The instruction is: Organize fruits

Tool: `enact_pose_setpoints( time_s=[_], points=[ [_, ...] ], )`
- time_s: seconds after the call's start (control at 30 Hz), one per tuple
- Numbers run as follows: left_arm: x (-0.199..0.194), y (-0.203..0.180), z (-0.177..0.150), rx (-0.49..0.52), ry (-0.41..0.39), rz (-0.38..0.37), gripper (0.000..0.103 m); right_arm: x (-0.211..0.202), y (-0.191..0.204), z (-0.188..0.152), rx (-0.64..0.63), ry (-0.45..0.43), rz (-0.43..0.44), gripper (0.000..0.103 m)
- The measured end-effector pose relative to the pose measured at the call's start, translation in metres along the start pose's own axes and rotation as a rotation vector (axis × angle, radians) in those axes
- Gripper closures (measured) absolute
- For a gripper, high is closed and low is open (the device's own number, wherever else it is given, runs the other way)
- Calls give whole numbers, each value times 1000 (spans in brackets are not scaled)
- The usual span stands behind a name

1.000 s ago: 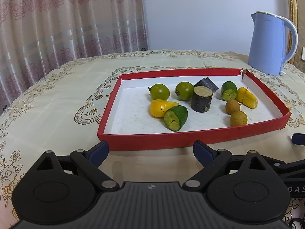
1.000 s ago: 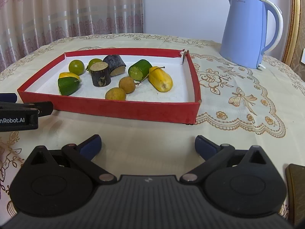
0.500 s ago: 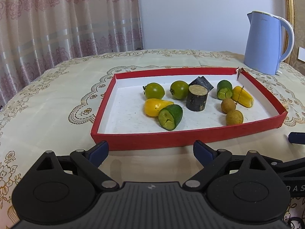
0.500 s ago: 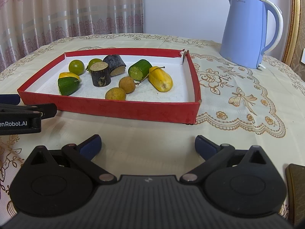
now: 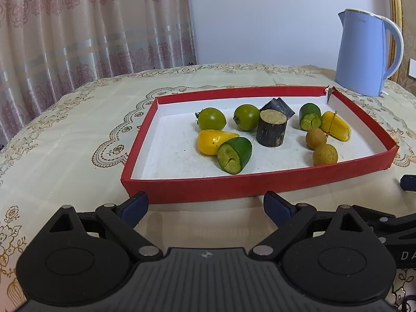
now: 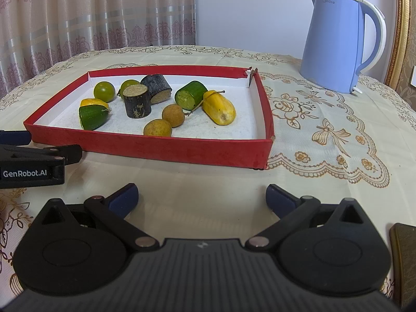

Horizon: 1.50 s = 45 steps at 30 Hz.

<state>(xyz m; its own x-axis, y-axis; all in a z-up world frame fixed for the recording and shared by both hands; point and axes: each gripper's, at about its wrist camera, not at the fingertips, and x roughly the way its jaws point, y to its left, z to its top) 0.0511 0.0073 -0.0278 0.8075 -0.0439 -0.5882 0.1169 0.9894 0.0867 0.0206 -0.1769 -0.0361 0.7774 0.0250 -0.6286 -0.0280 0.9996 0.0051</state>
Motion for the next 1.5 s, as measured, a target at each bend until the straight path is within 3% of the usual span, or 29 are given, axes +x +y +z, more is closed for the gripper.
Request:
enact_pose_setpoints(
  time_s=[1.5],
  points=[
    [3, -7, -3, 39, -3, 48, 7, 0, 0, 0, 0, 0, 0, 0]
  ],
)
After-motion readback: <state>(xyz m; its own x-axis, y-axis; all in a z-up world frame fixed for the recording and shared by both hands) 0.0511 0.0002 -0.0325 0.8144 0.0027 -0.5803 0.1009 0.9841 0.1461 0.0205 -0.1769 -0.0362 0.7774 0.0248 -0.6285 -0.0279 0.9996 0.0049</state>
